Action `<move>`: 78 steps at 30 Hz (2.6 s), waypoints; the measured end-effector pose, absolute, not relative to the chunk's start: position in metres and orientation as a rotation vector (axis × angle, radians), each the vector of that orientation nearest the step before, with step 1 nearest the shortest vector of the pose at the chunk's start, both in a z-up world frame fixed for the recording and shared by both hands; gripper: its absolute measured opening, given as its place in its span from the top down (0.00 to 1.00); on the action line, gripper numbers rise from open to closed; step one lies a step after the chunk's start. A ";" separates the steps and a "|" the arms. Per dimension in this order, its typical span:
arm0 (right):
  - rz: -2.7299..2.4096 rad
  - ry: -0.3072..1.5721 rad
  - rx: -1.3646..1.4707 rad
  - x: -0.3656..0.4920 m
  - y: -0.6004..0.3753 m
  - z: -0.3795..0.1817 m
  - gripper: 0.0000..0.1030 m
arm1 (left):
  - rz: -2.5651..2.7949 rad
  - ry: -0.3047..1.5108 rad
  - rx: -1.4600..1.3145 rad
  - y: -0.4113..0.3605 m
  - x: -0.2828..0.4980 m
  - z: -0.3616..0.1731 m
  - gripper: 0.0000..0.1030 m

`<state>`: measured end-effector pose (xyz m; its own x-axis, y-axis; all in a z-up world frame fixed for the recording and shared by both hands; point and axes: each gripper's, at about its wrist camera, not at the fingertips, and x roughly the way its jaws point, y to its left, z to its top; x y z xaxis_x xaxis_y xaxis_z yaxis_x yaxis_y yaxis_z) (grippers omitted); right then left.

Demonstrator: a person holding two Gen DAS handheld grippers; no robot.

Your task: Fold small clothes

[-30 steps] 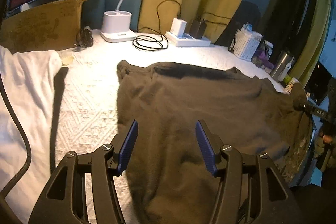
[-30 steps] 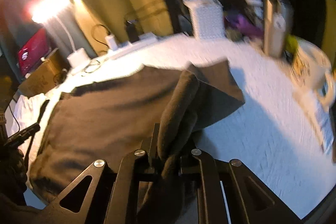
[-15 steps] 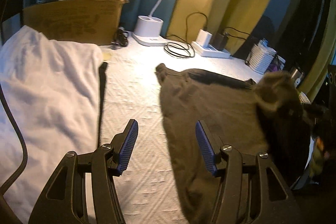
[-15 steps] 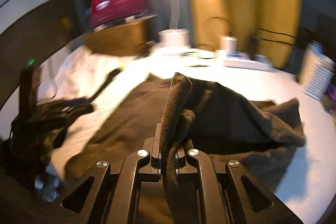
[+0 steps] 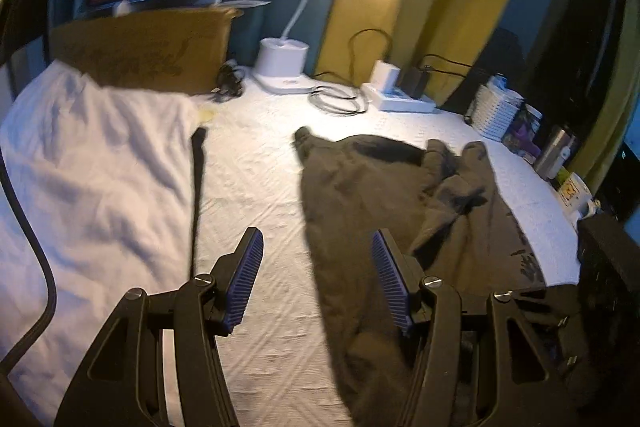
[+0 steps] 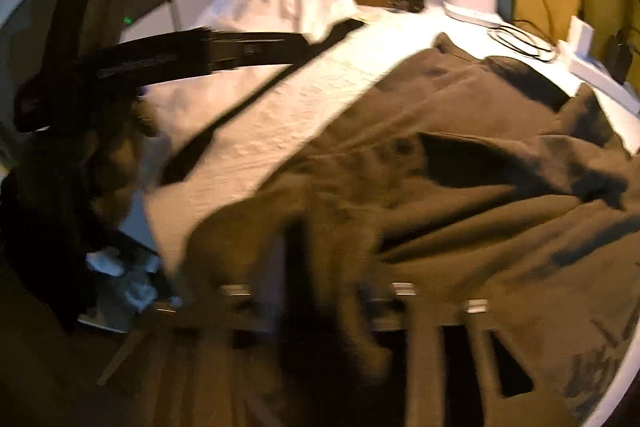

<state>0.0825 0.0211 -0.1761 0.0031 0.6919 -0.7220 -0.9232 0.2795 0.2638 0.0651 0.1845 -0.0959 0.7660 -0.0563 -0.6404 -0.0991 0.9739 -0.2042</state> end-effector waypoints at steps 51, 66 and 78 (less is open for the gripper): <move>0.911 0.800 -0.173 0.185 -0.121 -0.186 0.24 | -0.084 0.949 0.154 0.078 0.108 -0.106 0.49; 0.814 0.851 -0.114 0.231 -0.138 -0.188 0.24 | -0.135 0.965 0.426 0.047 0.192 -0.142 0.52; 0.841 0.868 -0.154 0.246 -0.114 -0.190 0.24 | 0.075 0.874 0.061 0.130 0.187 -0.115 0.93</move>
